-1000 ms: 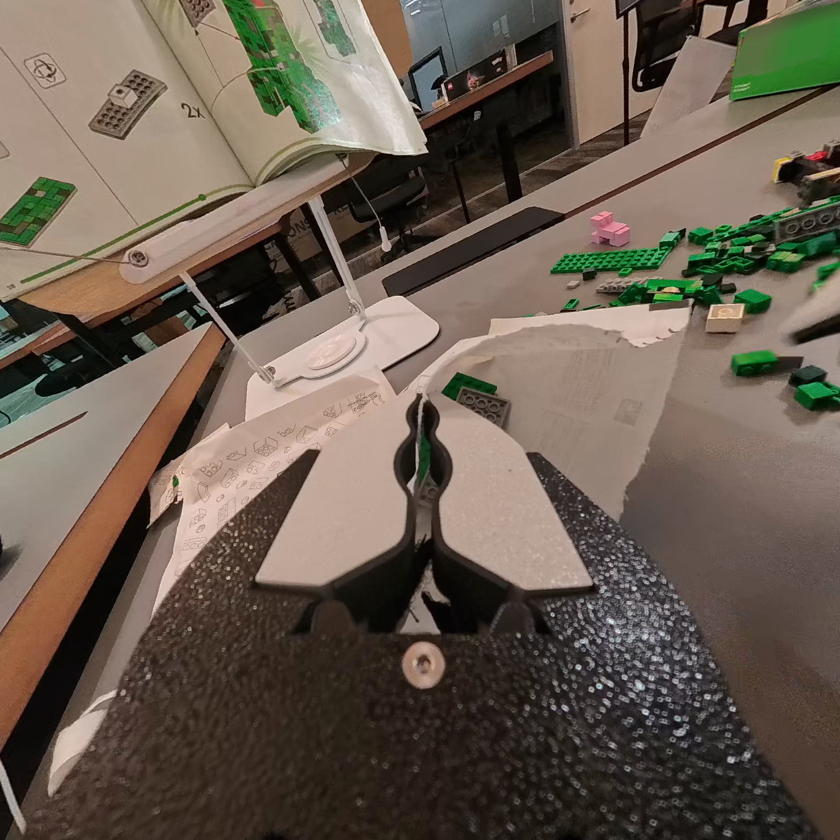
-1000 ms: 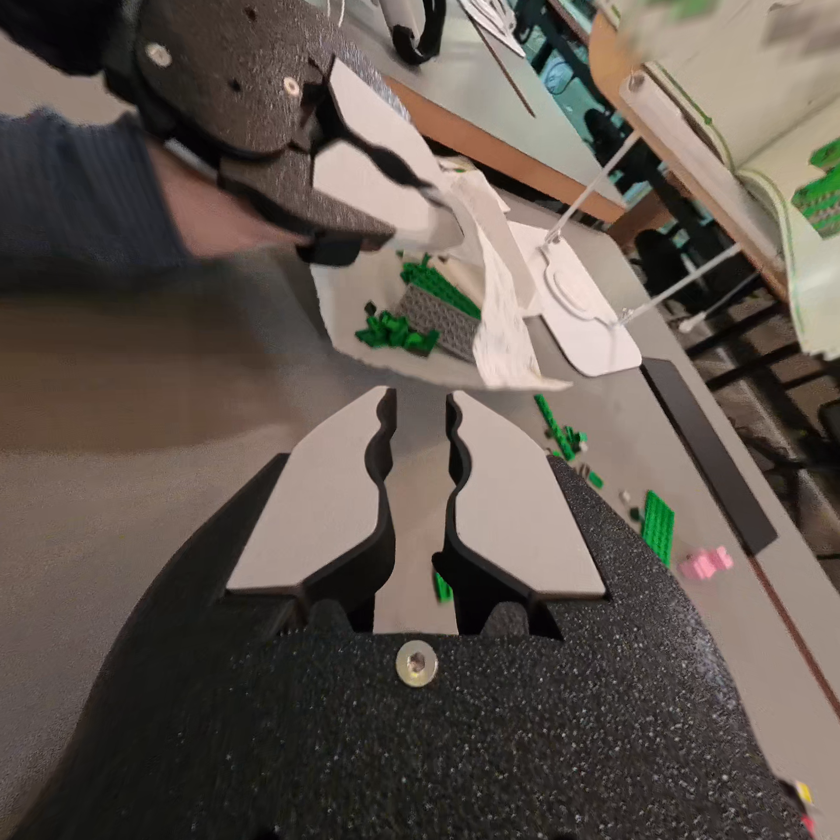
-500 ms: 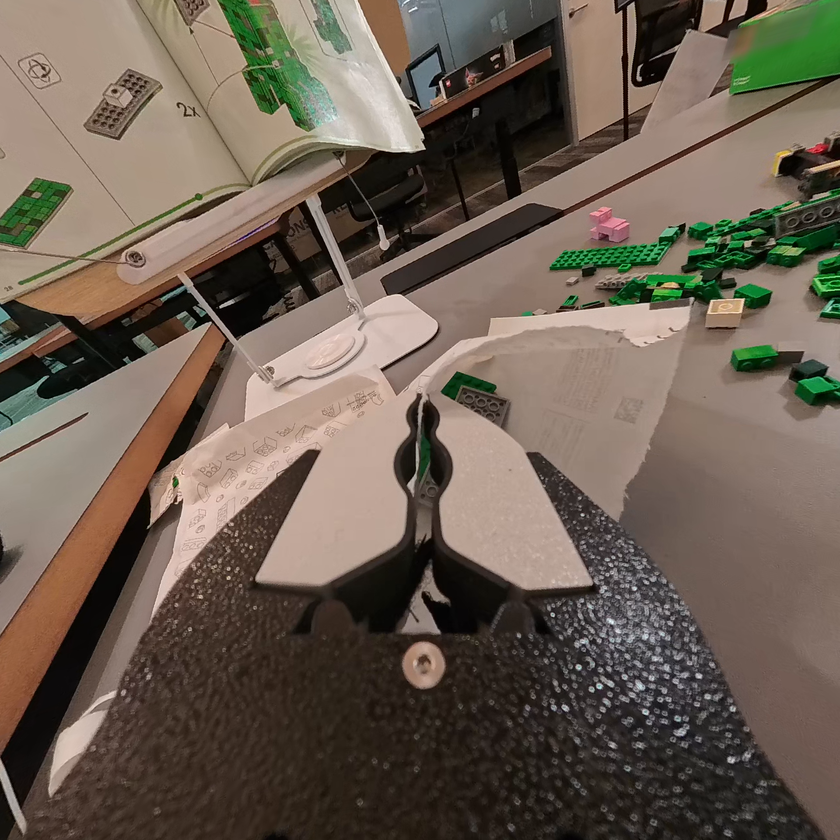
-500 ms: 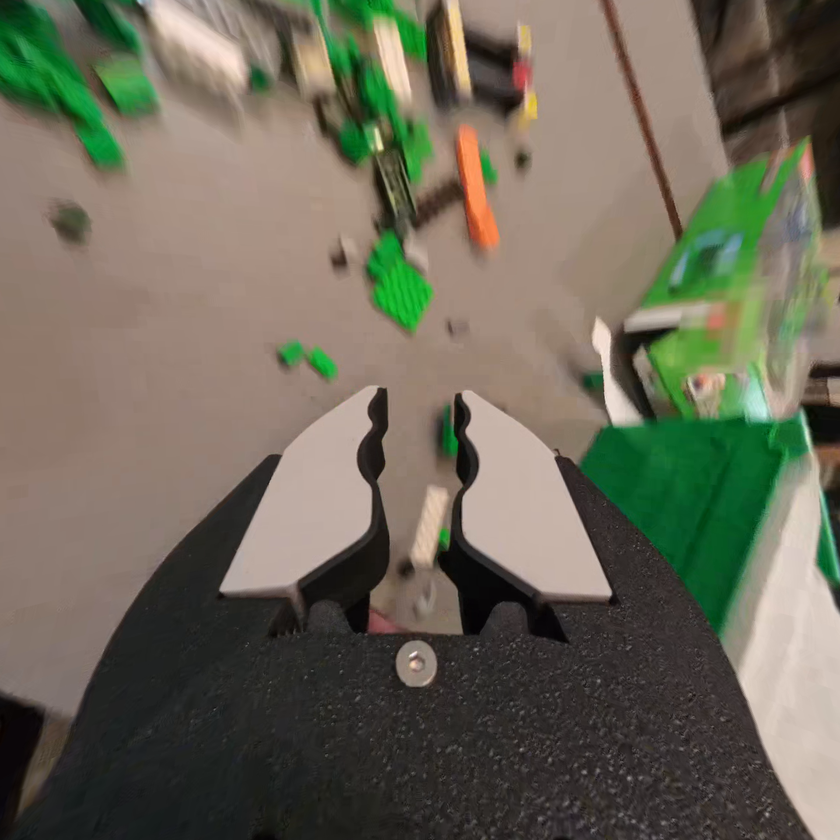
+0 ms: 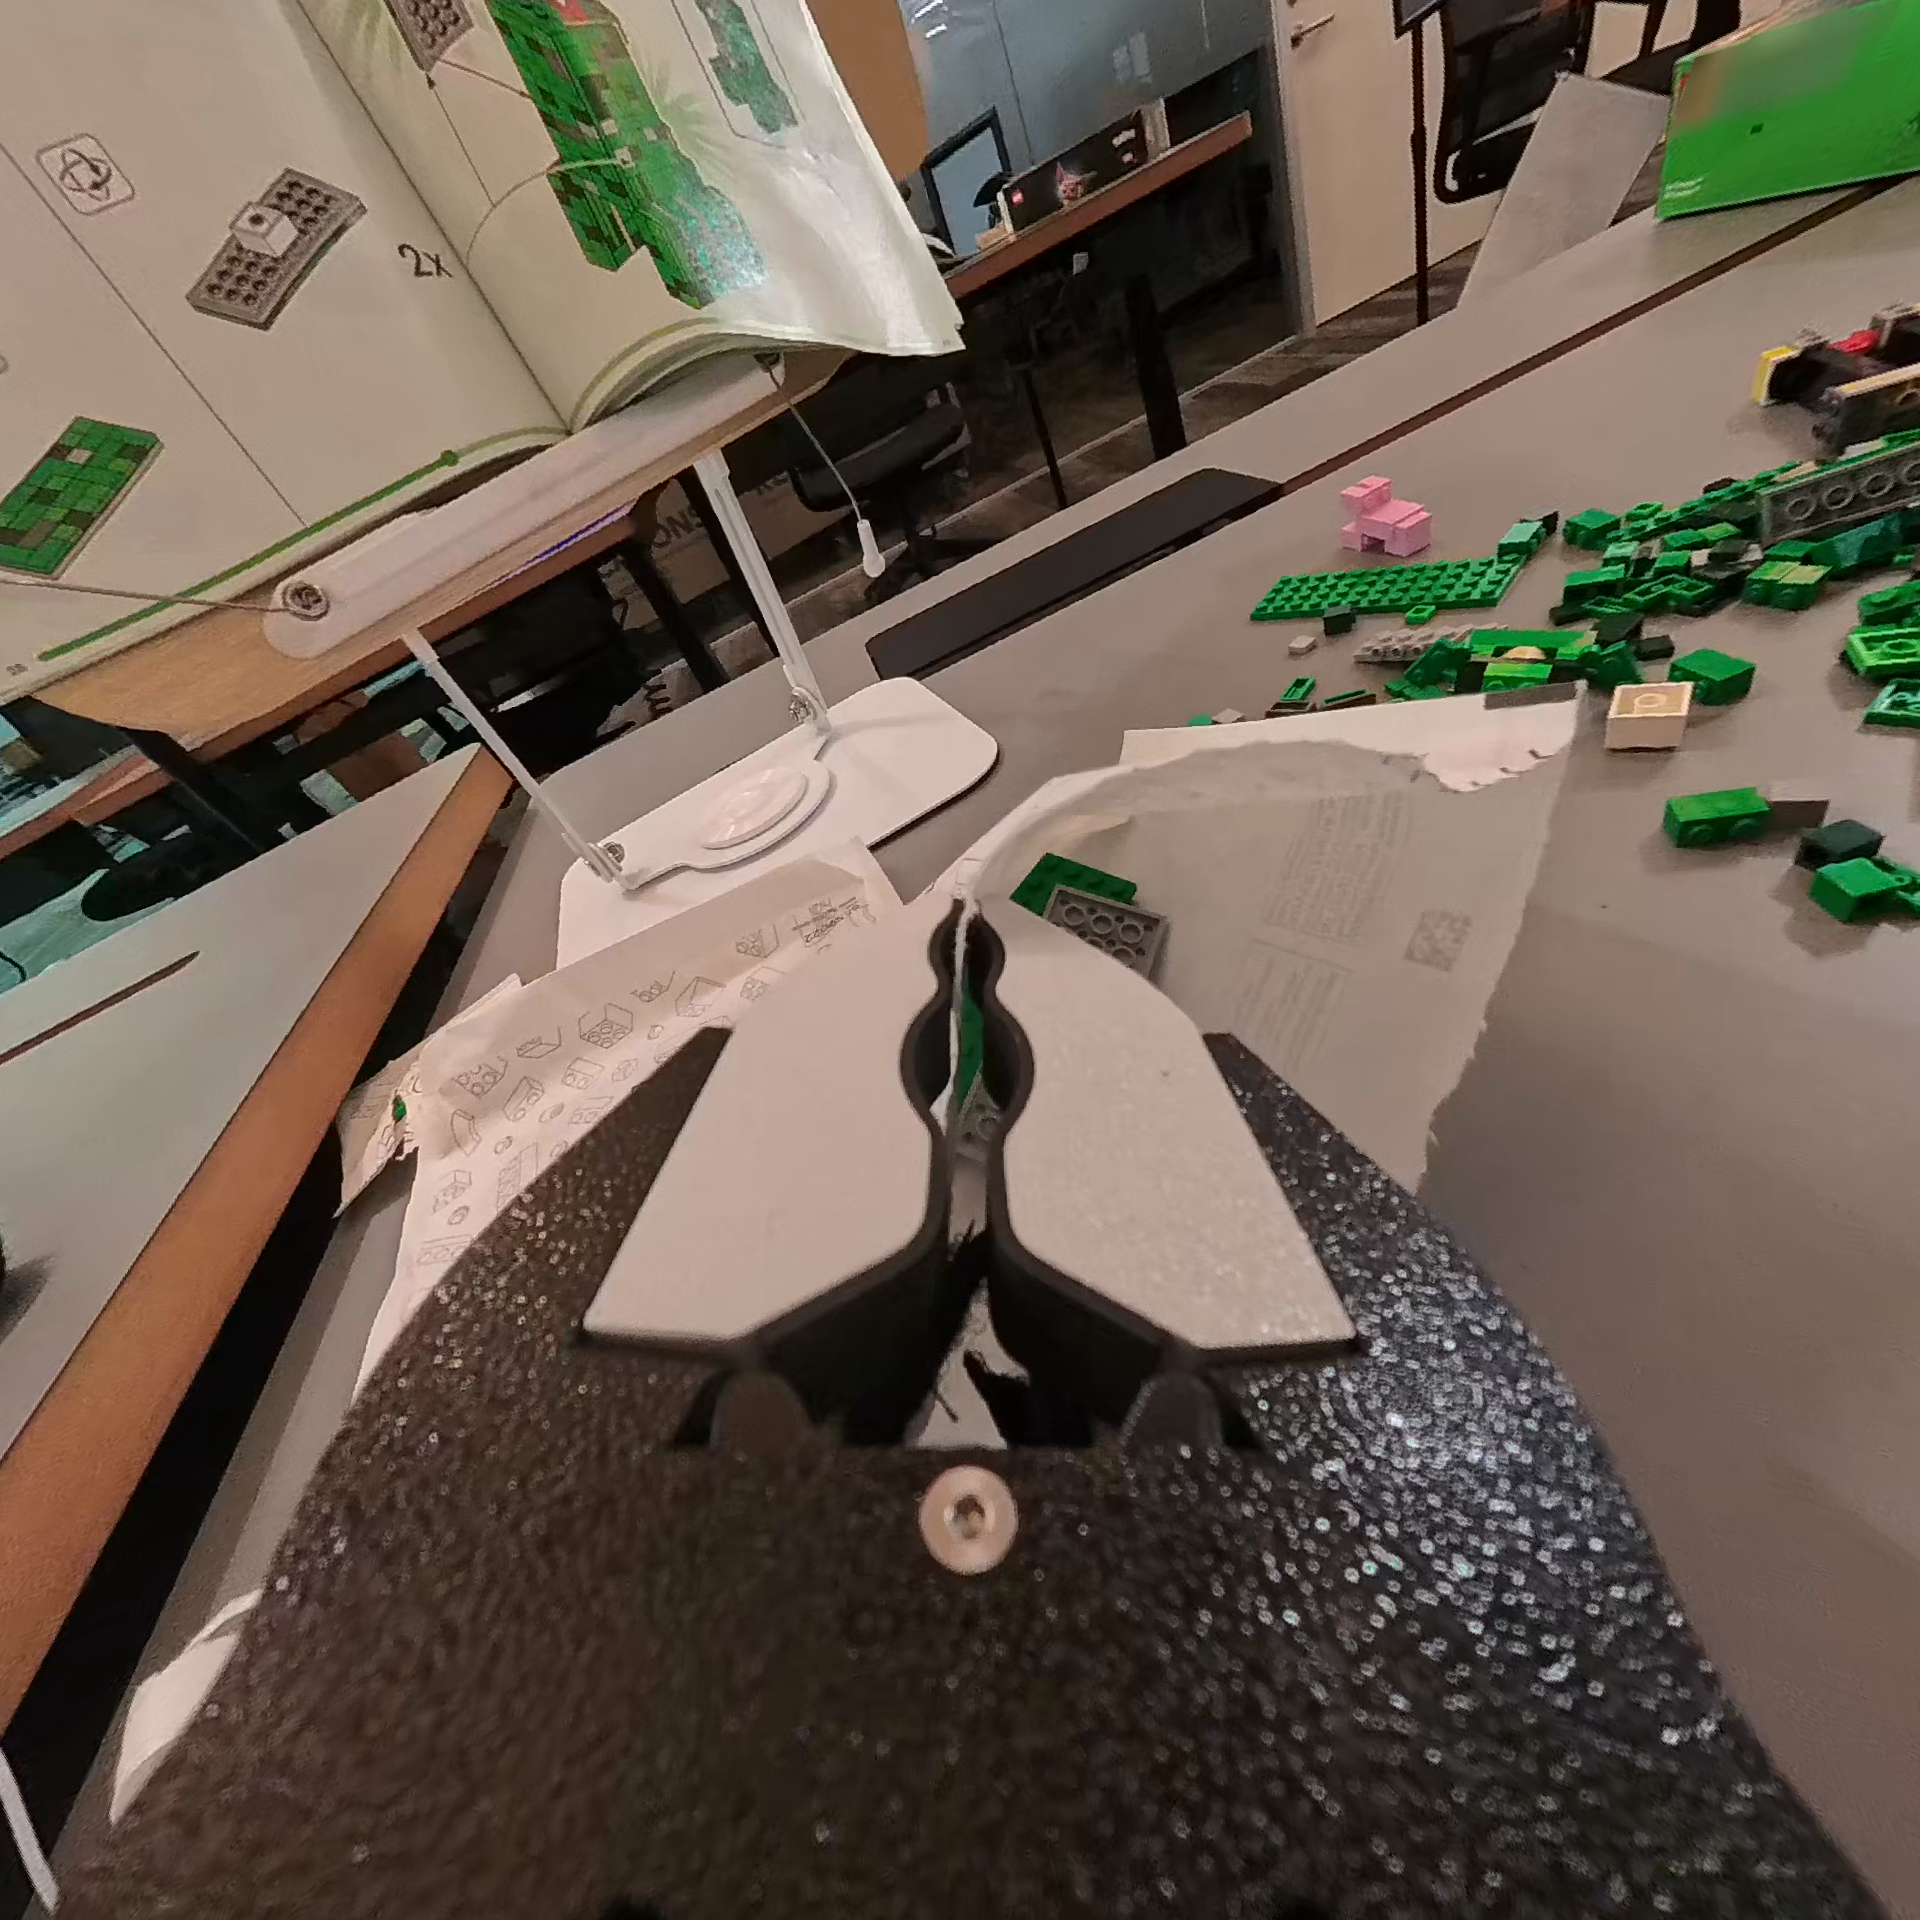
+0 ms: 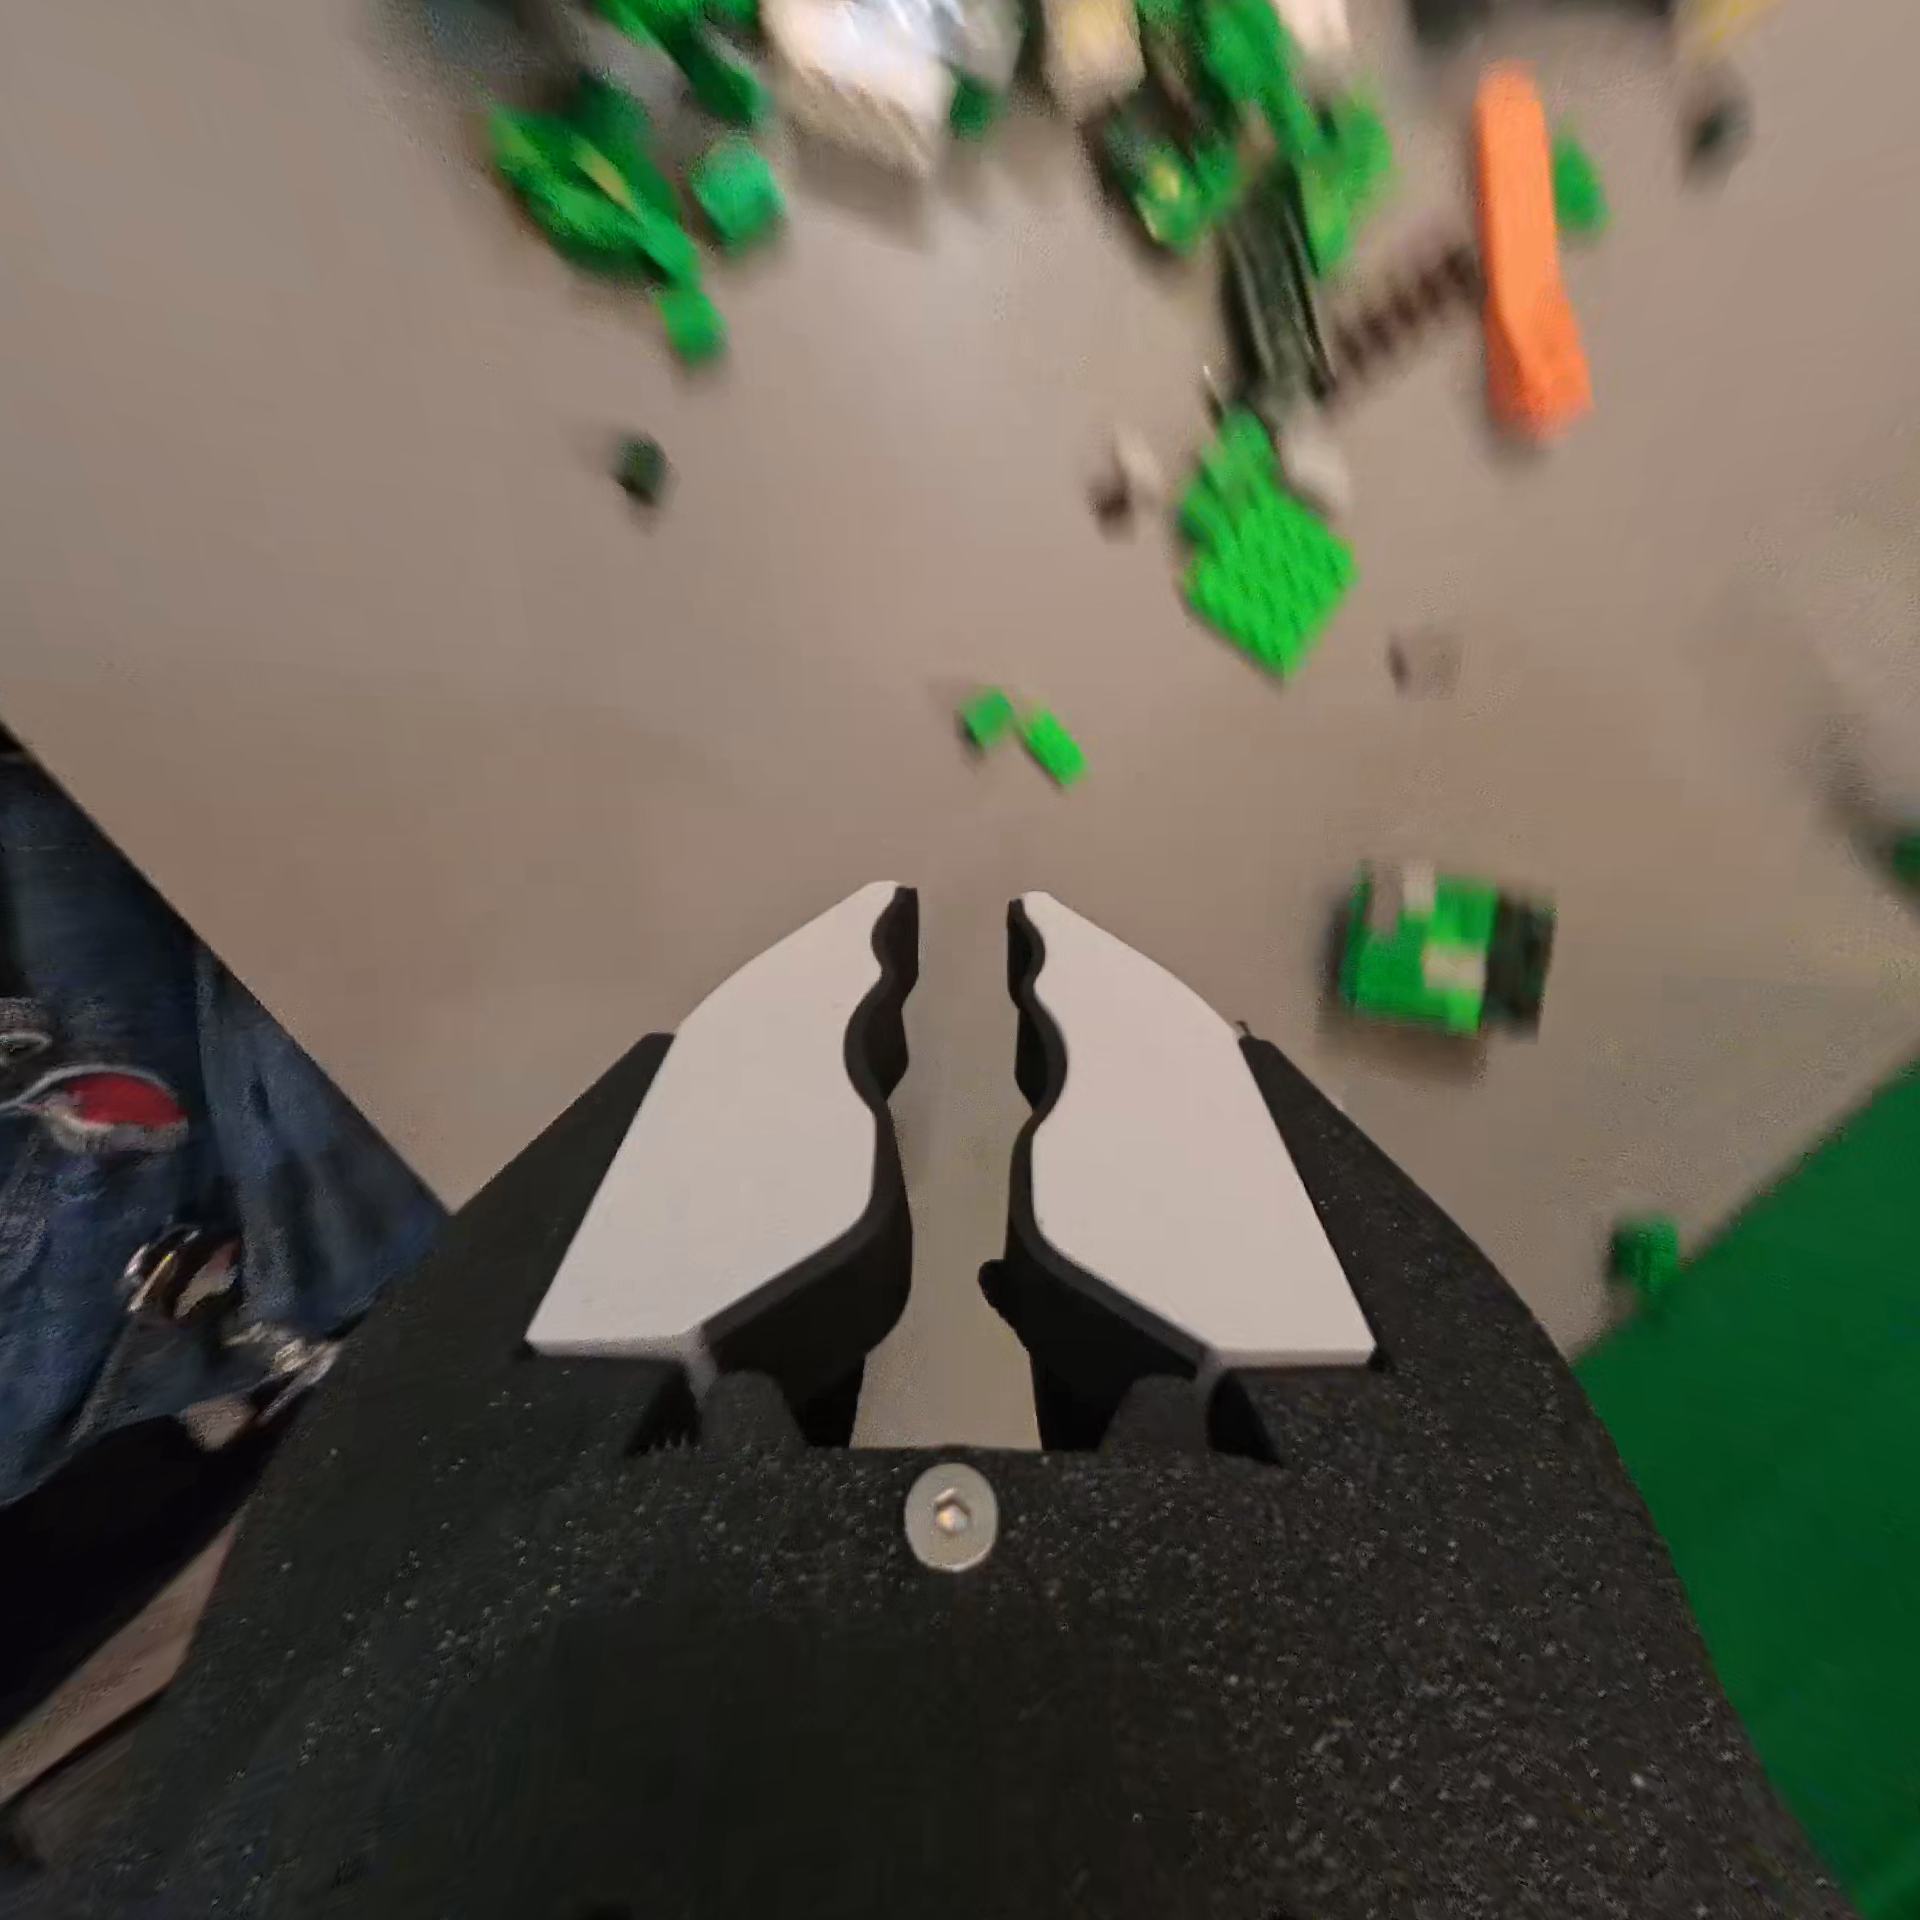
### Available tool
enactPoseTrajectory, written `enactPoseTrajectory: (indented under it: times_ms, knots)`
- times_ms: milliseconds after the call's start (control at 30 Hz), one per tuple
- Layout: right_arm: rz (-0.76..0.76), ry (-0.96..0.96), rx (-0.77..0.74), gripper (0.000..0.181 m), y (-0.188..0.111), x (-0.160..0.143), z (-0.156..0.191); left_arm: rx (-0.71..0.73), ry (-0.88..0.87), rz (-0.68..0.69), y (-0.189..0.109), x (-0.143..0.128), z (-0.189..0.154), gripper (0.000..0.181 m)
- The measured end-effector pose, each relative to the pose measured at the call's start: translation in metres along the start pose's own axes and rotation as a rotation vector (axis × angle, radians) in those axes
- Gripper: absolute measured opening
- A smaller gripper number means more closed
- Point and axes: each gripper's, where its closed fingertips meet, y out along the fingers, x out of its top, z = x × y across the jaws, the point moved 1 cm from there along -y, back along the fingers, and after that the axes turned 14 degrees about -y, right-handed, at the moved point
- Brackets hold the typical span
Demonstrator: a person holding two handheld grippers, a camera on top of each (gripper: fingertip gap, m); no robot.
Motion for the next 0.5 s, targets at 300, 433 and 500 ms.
enactPoseTrajectory:
  times_ms: [300,433,500]
  knots:
    - [-0.2,-0.345,0.172,0.014,0.068,0.128,0.04,-0.003,0.013,0.008,0.0,-0.002,-0.001,0.0]
    - [-0.14,-0.455,0.234,0.016,0.087,0.129,0.053,-0.006,0.015,0.011,0.0,-0.002,-0.002,0.0]
    - [-0.138,-0.49,0.212,0.02,0.093,0.132,0.054,-0.008,0.014,0.012,0.0,-0.002,-0.002,0.0]
